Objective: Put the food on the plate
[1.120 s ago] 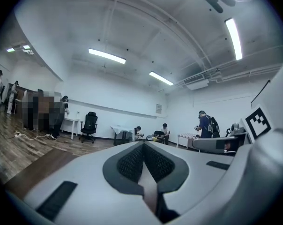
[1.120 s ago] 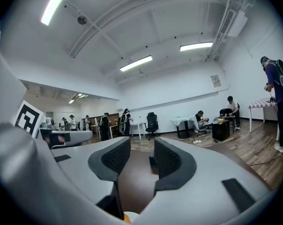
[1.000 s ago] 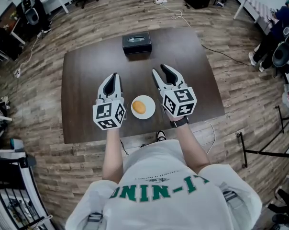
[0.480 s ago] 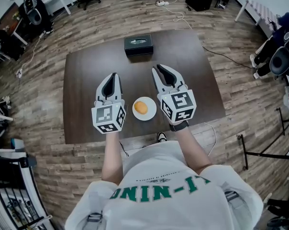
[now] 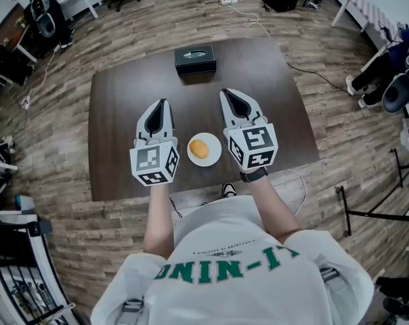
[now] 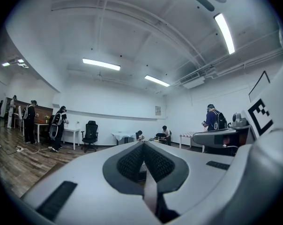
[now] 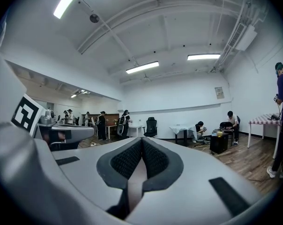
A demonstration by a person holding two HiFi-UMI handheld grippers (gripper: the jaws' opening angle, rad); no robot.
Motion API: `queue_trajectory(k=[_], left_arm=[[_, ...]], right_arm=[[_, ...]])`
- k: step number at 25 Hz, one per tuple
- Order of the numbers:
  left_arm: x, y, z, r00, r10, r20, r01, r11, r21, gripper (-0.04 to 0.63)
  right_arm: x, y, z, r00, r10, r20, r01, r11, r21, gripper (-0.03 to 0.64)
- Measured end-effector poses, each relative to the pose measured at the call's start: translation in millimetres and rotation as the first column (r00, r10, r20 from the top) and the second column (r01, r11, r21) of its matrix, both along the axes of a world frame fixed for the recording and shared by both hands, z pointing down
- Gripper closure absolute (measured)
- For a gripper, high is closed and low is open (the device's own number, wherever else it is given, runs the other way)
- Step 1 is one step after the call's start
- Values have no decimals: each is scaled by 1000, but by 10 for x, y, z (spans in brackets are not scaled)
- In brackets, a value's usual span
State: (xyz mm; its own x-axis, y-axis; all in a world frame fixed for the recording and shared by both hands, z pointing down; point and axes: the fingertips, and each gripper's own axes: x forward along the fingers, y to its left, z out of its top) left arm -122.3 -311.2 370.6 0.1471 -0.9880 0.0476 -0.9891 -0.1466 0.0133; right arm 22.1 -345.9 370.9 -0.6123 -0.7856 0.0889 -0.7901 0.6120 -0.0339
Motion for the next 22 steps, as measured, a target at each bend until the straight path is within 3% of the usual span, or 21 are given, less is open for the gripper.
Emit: queue_trajectory(k=[22], left_arm=[[61, 62, 150, 999, -10, -42, 8, 999, -42, 583]], right_arm=[[83, 46, 154, 1000, -12, -11, 12, 999, -32, 600]])
